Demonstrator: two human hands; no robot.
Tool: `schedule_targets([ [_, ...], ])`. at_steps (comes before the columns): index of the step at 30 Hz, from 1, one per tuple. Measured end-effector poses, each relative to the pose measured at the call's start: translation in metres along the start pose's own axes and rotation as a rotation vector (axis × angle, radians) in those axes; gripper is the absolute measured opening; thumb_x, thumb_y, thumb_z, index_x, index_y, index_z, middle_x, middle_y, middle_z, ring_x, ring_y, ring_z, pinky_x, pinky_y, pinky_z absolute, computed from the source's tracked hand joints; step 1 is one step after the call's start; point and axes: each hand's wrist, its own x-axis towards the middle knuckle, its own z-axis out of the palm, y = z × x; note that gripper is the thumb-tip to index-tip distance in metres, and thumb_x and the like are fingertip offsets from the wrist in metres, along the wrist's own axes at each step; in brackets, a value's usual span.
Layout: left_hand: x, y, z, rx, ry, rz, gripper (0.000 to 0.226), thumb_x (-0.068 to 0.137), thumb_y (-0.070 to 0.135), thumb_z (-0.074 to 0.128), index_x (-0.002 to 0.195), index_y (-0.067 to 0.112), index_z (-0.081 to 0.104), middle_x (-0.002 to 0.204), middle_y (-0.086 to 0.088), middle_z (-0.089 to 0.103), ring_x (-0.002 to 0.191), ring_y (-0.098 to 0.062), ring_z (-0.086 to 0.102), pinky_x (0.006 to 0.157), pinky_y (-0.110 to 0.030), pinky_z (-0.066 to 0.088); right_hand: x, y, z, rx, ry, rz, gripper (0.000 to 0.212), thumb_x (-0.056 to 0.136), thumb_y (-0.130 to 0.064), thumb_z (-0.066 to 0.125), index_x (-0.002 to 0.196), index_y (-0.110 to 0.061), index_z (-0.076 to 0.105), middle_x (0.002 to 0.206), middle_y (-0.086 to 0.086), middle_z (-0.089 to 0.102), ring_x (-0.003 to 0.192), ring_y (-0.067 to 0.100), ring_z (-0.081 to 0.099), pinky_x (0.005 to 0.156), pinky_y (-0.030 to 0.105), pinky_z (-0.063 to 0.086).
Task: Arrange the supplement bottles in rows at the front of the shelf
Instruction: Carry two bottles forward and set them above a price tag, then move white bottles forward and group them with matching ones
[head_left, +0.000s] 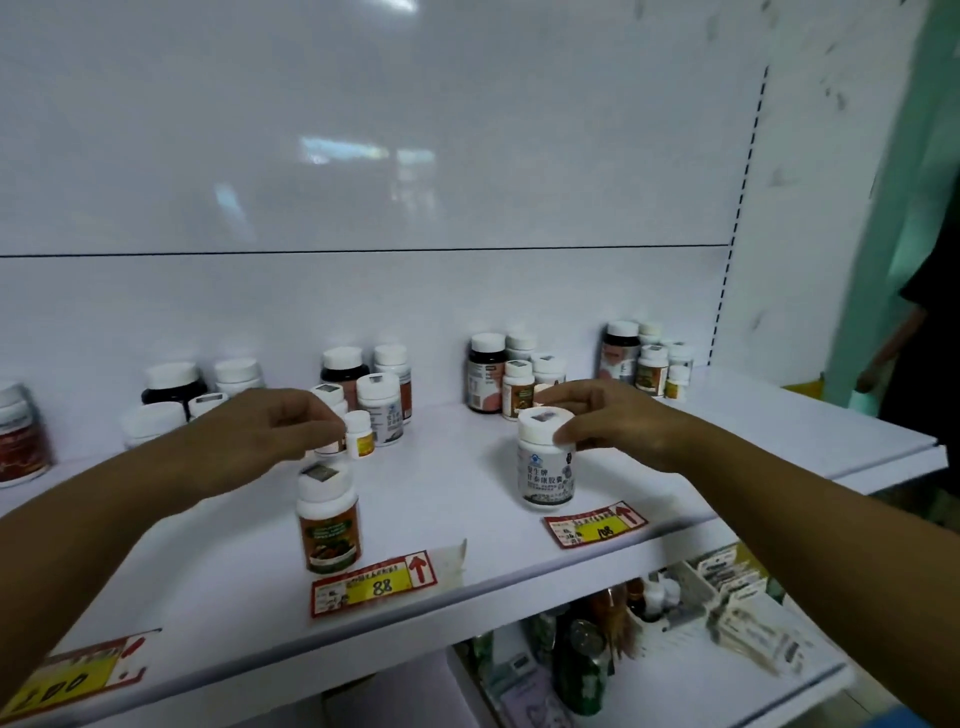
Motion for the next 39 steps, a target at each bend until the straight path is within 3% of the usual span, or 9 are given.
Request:
schedule_targets([
  [7, 0.006, 0.02, 0.007, 0.176, 0.028, -0.008, 0.022, 0.084, 0.046, 0.056, 0.084, 0.028, 0.069, 0.087, 0.008, 0.071, 0.086, -0.012, 0.063, 0.076, -0.026, 0.047, -0.001, 0.007, -0.014, -0.201, -0.133, 0.042, 0.045, 0.076, 0.003, 0.068, 0.115, -0.018, 0.059, 0.12, 0.002, 0.065, 0.108, 0.015, 0.061, 0.088, 0.027, 0.052],
  [10, 0.006, 0.02, 0.003, 0.281, 0.036, -0.045, 0.025, 0.086, 0.046, 0.052, 0.092, 0.027, 0.066, 0.098, 0.006, 0.069, 0.091, -0.012, 0.061, 0.083, -0.031, 0.048, 0.004, -0.001, -0.016, -0.222, -0.134, 0.018, 0.047, 0.079, -0.02, 0.071, 0.121, -0.03, 0.052, 0.132, -0.006, 0.057, 0.113, 0.006, 0.056, 0.09, 0.019, 0.044],
  [13, 0.002, 0.015, -0.004, 0.431, -0.016, -0.091, 0.031, 0.085, 0.052, 0.051, 0.108, 0.034, 0.059, 0.108, 0.01, 0.063, 0.088, -0.002, 0.056, 0.077, -0.022, 0.043, 0.024, -0.022, -0.004, -0.45, -0.021, -0.116, 0.057, 0.08, -0.041, 0.066, 0.132, -0.032, 0.046, 0.14, -0.006, 0.048, 0.119, 0.009, 0.046, 0.094, 0.025, 0.036],
  [17, -0.005, 0.005, -0.017, 0.631, -0.046, -0.128, 0.06, 0.084, 0.056, 0.052, 0.135, 0.027, 0.042, 0.138, 0.0, 0.047, 0.114, -0.015, 0.05, 0.097, -0.029, 0.041, 0.05, -0.056, 0.054, -0.753, -0.092, -0.31, 0.064, 0.076, -0.056, 0.061, 0.134, -0.039, 0.041, 0.144, -0.012, 0.042, 0.124, 0.008, 0.041, 0.097, 0.023, 0.03],
  [20, -0.019, -0.012, -0.036, 0.637, -0.039, -0.116, 0.058, 0.086, 0.056, 0.048, 0.134, 0.024, 0.044, 0.134, 0.001, 0.049, 0.113, -0.015, 0.05, 0.096, -0.03, 0.042, 0.065, -0.079, 0.111, -0.812, -0.167, -0.392, 0.063, 0.075, -0.057, 0.061, 0.133, -0.039, 0.043, 0.141, -0.01, 0.047, 0.124, 0.012, 0.045, 0.098, 0.025, 0.034],
  [25, -0.044, -0.056, -0.08, 0.575, -0.044, -0.083, 0.037, 0.089, 0.05, 0.048, 0.118, 0.028, 0.055, 0.115, 0.005, 0.056, 0.097, -0.012, 0.053, 0.075, -0.014, 0.04, 0.094, -0.112, 0.196, -0.844, -0.233, -0.475, 0.058, 0.077, -0.055, 0.06, 0.131, -0.039, 0.044, 0.137, -0.011, 0.05, 0.107, 0.007, 0.047, 0.085, 0.022, 0.033],
  [30, -0.071, -0.123, -0.147, 0.639, -0.007, -0.17, 0.054, 0.086, 0.059, 0.044, 0.133, 0.032, 0.044, 0.135, 0.01, 0.049, 0.114, -0.01, 0.05, 0.098, -0.025, 0.039, 0.134, -0.136, 0.281, -0.906, -0.278, -0.465, 0.051, 0.078, -0.05, 0.06, 0.126, -0.036, 0.048, 0.129, -0.007, 0.055, 0.111, 0.016, 0.053, 0.093, 0.031, 0.042],
  [34, -0.084, -0.171, -0.201, 0.578, 0.169, -0.186, 0.031, 0.087, 0.045, 0.054, 0.111, 0.027, 0.061, 0.104, 0.008, 0.063, 0.087, -0.012, 0.057, 0.073, -0.022, 0.045, 0.163, -0.136, 0.336, -0.914, -0.276, -0.37, 0.056, 0.08, -0.052, 0.059, 0.131, -0.037, 0.044, 0.134, -0.005, 0.051, 0.109, 0.014, 0.05, 0.09, 0.025, 0.038],
  [39, -0.085, -0.237, -0.237, 0.429, 0.446, -0.315, 0.021, 0.084, 0.024, 0.061, 0.105, 0.022, 0.065, 0.11, 0.0, 0.067, 0.089, -0.013, 0.058, 0.073, -0.023, 0.041, 0.193, -0.13, 0.401, -0.857, -0.254, -0.353, 0.053, 0.084, -0.045, 0.058, 0.133, -0.03, 0.043, 0.135, -0.004, 0.052, 0.118, 0.014, 0.05, 0.098, 0.027, 0.041],
])
